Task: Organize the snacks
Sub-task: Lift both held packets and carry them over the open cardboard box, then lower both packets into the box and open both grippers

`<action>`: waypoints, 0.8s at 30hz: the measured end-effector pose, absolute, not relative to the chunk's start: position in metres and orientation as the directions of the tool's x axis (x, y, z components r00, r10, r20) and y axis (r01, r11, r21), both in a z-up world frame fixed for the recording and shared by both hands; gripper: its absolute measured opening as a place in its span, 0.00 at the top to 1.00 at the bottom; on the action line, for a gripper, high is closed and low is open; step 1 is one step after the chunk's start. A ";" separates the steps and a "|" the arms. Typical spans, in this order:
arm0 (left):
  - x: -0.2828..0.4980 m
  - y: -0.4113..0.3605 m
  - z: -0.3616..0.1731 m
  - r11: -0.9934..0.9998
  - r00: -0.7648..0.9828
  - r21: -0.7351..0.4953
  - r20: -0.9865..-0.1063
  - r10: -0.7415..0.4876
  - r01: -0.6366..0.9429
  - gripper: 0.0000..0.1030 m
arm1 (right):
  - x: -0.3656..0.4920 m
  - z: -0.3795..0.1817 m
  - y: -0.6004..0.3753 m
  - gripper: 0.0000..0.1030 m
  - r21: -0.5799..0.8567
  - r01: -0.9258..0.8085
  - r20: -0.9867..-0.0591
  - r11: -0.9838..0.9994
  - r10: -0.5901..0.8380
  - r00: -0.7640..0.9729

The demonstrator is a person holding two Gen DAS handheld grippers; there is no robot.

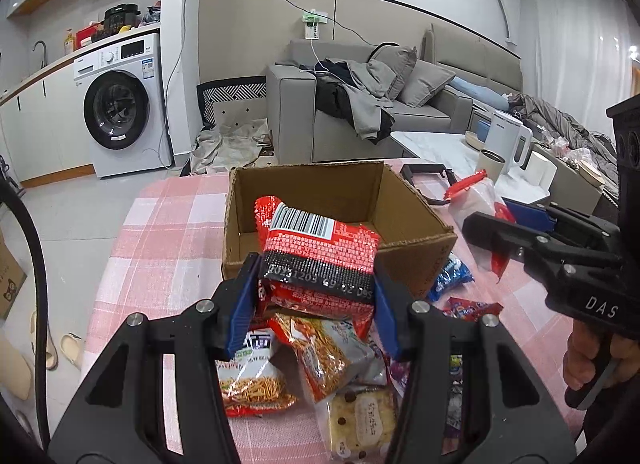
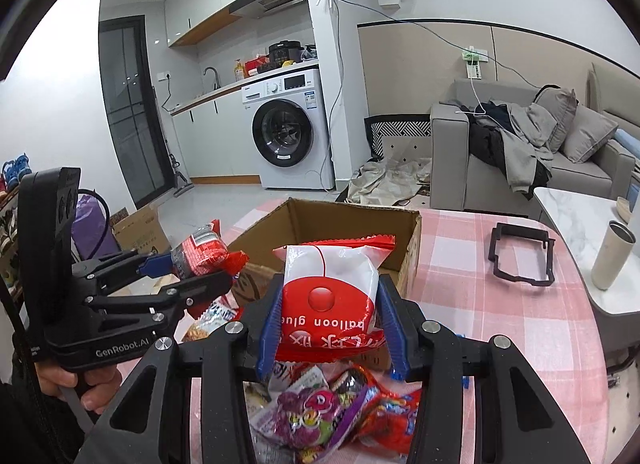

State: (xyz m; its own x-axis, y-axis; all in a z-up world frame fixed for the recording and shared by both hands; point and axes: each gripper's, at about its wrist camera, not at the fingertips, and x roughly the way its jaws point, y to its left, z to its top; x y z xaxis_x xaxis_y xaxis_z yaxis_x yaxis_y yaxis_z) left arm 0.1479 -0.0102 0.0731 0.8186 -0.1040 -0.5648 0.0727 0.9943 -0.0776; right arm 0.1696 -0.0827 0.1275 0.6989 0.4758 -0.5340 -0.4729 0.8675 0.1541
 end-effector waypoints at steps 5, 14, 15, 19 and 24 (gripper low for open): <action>0.170 -0.008 0.075 0.996 0.824 -0.067 -0.559 -0.089 0.061 0.53 | 0.188 0.126 -0.075 0.56 0.174 -0.470 -0.529 0.866 0.484 0.697; 0.211 -0.007 0.075 0.996 0.816 -0.061 -0.571 -0.091 0.068 0.53 | 0.218 0.120 -0.065 0.56 0.201 -0.461 -0.526 0.864 0.493 0.694; 0.216 -0.007 0.075 0.996 0.815 -0.061 -0.573 -0.090 0.068 0.53 | 0.221 0.120 -0.064 0.56 0.201 -0.462 -0.526 0.864 0.493 0.693; 0.229 -0.006 0.071 0.996 0.811 -0.055 -0.579 -0.088 0.069 0.53 | 0.231 0.115 -0.061 0.56 0.211 -0.456 -0.535 0.865 0.493 0.686; 0.244 -0.006 0.065 0.996 0.805 -0.051 -0.587 -0.086 0.070 0.53 | 0.239 0.108 -0.062 0.56 0.222 -0.448 -0.541 0.866 0.492 0.683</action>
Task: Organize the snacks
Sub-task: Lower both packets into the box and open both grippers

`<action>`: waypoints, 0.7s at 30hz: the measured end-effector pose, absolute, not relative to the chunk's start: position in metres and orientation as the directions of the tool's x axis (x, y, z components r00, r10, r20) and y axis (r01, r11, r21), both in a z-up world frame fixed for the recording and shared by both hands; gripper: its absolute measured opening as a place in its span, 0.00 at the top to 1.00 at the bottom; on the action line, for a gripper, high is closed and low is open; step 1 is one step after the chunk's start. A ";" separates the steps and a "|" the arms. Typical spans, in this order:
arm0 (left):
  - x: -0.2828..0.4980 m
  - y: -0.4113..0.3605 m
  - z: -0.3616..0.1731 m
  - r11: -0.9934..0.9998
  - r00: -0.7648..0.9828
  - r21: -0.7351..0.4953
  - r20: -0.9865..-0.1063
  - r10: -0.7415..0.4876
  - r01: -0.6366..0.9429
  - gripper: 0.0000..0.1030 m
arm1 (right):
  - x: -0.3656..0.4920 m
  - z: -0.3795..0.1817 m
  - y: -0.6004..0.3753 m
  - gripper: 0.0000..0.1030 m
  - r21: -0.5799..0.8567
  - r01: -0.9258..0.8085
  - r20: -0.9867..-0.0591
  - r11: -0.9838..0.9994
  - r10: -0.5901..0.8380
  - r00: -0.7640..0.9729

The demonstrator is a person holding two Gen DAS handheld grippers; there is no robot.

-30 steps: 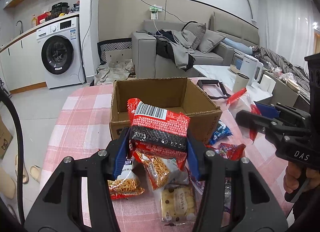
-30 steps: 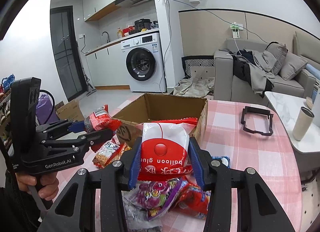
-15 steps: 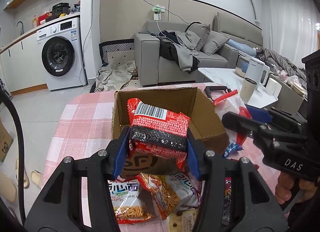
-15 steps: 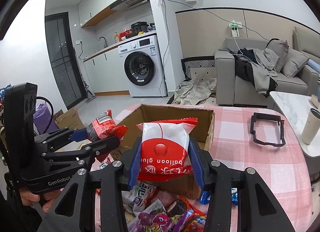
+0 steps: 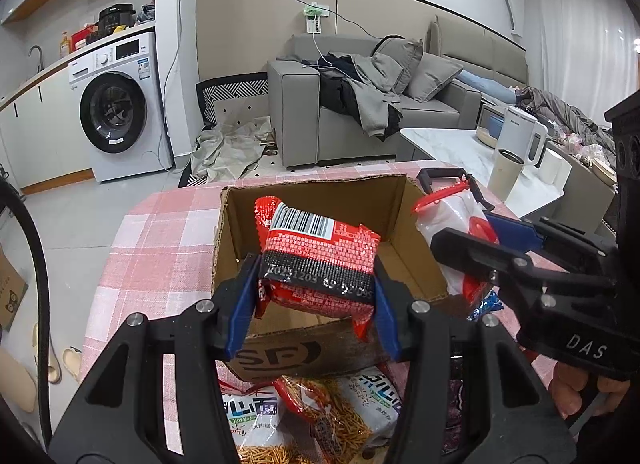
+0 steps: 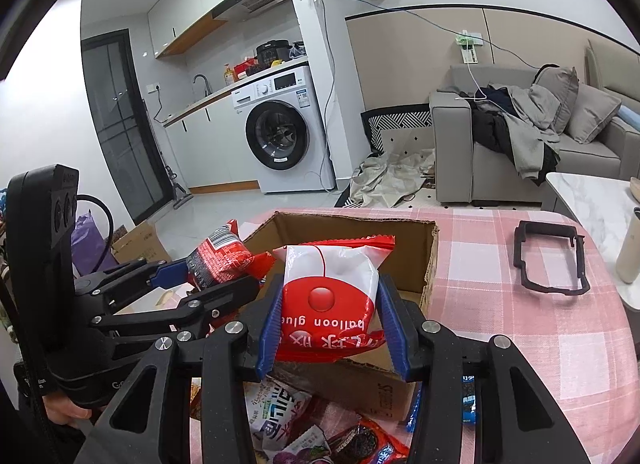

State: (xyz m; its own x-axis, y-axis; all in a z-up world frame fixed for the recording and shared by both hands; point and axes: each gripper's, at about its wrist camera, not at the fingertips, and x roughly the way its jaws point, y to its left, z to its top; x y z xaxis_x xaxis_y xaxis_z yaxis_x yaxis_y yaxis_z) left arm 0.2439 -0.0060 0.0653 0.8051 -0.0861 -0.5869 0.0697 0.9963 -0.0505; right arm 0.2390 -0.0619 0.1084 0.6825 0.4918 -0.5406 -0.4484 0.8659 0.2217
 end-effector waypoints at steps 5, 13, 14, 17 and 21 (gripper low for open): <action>0.261 -0.008 0.059 0.997 0.804 -0.038 -0.590 -0.072 0.062 0.53 | 0.249 0.103 -0.062 0.56 0.227 -0.441 -0.550 0.868 0.488 0.678; 0.271 -0.011 0.051 0.997 0.800 -0.044 -0.594 -0.081 0.069 0.51 | 0.255 0.098 -0.058 0.54 0.220 -0.435 -0.565 0.873 0.478 0.673; 0.267 -0.009 0.049 0.997 0.800 -0.044 -0.595 -0.081 0.068 0.46 | 0.255 0.098 -0.059 0.51 0.216 -0.433 -0.566 0.875 0.474 0.675; 0.264 -0.006 0.050 0.997 0.795 -0.050 -0.602 -0.077 0.059 0.35 | 0.254 0.100 -0.062 0.45 0.210 -0.428 -0.563 0.879 0.467 0.682; 0.248 0.003 0.055 0.997 0.811 -0.056 -0.581 -0.070 0.046 0.15 | 0.245 0.106 -0.071 0.19 0.207 -0.439 -0.541 0.874 0.476 0.693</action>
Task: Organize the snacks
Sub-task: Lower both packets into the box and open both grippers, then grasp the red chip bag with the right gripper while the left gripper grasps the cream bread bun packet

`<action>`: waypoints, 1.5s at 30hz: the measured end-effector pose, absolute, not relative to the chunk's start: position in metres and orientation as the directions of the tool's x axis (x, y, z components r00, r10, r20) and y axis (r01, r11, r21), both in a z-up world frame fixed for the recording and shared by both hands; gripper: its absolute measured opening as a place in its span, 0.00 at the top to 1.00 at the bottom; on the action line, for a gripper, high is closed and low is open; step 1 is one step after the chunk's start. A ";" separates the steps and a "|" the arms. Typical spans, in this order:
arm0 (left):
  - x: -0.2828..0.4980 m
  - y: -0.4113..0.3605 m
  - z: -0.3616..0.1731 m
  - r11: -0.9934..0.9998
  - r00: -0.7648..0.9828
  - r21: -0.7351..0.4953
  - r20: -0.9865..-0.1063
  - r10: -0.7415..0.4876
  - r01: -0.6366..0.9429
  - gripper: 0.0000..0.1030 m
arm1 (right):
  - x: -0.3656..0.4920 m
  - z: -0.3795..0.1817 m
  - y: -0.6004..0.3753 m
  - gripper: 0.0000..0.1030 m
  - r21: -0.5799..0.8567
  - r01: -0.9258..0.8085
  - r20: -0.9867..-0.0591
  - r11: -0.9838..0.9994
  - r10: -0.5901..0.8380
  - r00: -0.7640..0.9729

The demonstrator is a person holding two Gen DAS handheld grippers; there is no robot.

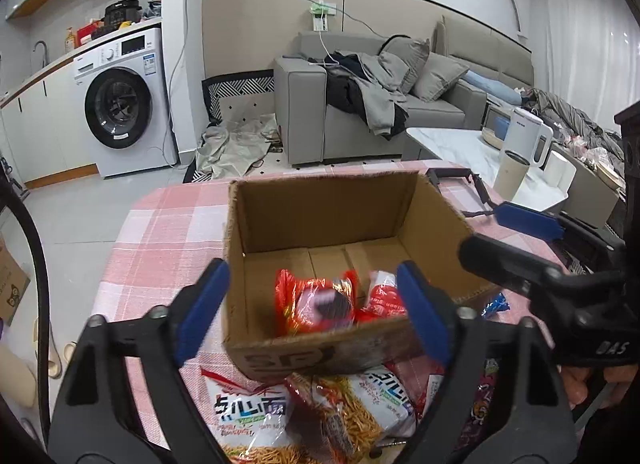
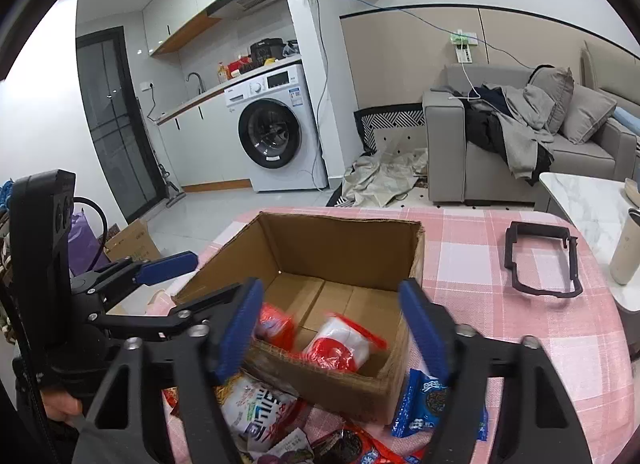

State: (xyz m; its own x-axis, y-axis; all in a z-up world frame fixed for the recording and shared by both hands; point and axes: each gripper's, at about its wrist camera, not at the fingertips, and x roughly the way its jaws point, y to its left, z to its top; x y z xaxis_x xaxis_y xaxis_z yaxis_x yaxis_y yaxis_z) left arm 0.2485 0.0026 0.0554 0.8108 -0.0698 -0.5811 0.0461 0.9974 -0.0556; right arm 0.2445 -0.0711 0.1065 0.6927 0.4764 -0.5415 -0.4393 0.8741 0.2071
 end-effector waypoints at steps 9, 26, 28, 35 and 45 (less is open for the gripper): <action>0.187 0.013 0.063 0.999 0.837 -0.039 -0.546 -0.033 0.015 0.01 | 0.209 0.107 -0.090 0.00 0.210 -0.477 -0.568 0.853 0.504 0.651; 0.107 0.014 0.028 0.998 0.830 -0.040 -0.558 0.013 -0.043 0.01 | 0.154 0.093 -0.127 0.00 0.204 -0.435 -0.568 0.877 0.468 0.677; 0.107 0.016 0.025 0.997 0.831 -0.047 -0.556 0.027 -0.064 0.01 | 0.151 0.090 -0.130 0.00 0.200 -0.432 -0.576 0.880 0.462 0.674; 0.099 0.019 0.010 0.996 0.823 -0.035 -0.567 0.047 -0.082 0.01 | 0.140 0.081 -0.137 0.00 0.182 -0.429 -0.605 0.885 0.445 0.661; 0.100 0.003 -0.003 0.999 0.805 -0.022 -0.594 0.010 -0.029 0.01 | 0.140 0.067 -0.140 0.00 0.074 -0.404 -0.667 0.912 0.346 0.660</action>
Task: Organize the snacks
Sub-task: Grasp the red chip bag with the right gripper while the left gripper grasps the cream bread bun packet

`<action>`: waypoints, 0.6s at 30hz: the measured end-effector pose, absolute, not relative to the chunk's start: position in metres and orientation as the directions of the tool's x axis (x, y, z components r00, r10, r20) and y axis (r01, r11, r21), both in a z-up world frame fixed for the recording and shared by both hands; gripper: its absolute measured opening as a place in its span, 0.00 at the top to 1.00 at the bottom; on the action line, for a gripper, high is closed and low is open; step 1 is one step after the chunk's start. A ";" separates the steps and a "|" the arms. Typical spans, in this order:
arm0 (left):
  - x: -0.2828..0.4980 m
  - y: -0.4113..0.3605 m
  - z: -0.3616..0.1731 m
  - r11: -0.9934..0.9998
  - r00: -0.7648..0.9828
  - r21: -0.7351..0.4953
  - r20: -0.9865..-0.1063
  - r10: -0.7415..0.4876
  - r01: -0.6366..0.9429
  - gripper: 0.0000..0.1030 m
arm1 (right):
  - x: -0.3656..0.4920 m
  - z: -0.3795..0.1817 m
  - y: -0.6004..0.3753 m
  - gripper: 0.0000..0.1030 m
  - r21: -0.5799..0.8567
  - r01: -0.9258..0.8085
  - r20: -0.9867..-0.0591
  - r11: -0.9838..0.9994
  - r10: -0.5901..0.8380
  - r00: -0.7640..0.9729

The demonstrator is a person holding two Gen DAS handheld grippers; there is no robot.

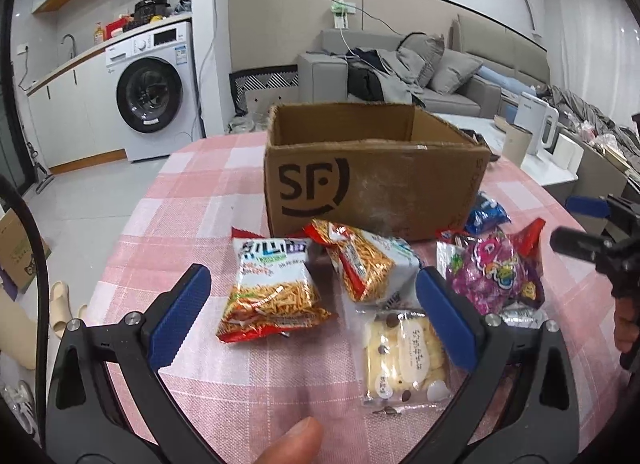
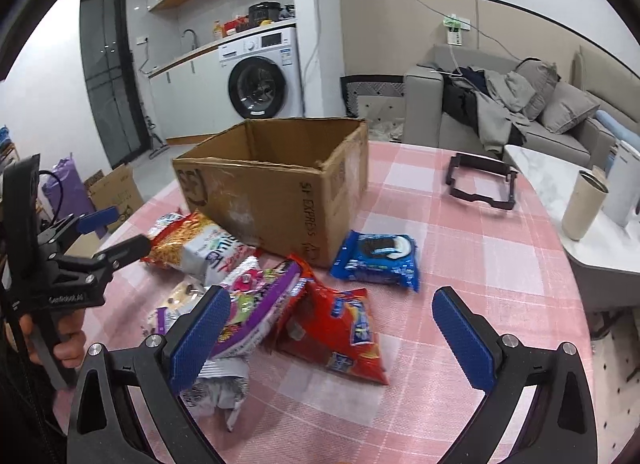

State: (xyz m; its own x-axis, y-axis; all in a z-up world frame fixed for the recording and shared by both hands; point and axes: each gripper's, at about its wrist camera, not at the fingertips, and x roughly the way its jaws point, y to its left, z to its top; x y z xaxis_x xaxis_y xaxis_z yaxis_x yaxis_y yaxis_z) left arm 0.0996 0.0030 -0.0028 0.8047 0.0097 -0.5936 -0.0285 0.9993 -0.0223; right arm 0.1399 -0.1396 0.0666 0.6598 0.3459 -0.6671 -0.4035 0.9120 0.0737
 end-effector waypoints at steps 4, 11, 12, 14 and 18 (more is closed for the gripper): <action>0.101 -0.003 -0.011 1.000 0.790 -0.004 -0.612 0.016 -0.023 0.01 | 0.147 0.062 -0.150 0.00 0.093 -0.375 -0.688 0.922 0.332 0.645; 0.105 -0.011 -0.024 1.000 0.770 -0.015 -0.638 -0.030 0.026 0.01 | 0.157 0.048 -0.161 0.00 0.144 -0.335 -0.722 0.931 0.331 0.608; 0.105 -0.012 -0.025 0.999 0.767 -0.022 -0.641 -0.045 0.040 0.01 | 0.158 0.048 -0.162 0.00 0.165 -0.334 -0.718 0.928 0.345 0.604; 0.106 -0.014 -0.028 0.998 0.764 -0.028 -0.643 -0.061 0.056 0.01 | 0.159 0.047 -0.162 0.00 0.206 -0.328 -0.707 0.922 0.372 0.602; 0.104 -0.019 -0.033 0.998 0.761 -0.015 -0.645 -0.061 0.066 0.01 | 0.163 0.039 -0.156 0.00 0.220 -0.287 -0.723 0.932 0.353 0.594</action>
State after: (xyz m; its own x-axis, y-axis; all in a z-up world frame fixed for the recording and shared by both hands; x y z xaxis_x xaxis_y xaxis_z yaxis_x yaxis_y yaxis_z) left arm 0.1036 -0.0192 -0.0331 0.7614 -0.0605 -0.6454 0.0663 0.9977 -0.0154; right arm 0.1631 -0.1557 0.0391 0.5936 0.3531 -0.7232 -0.2866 0.9324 0.2200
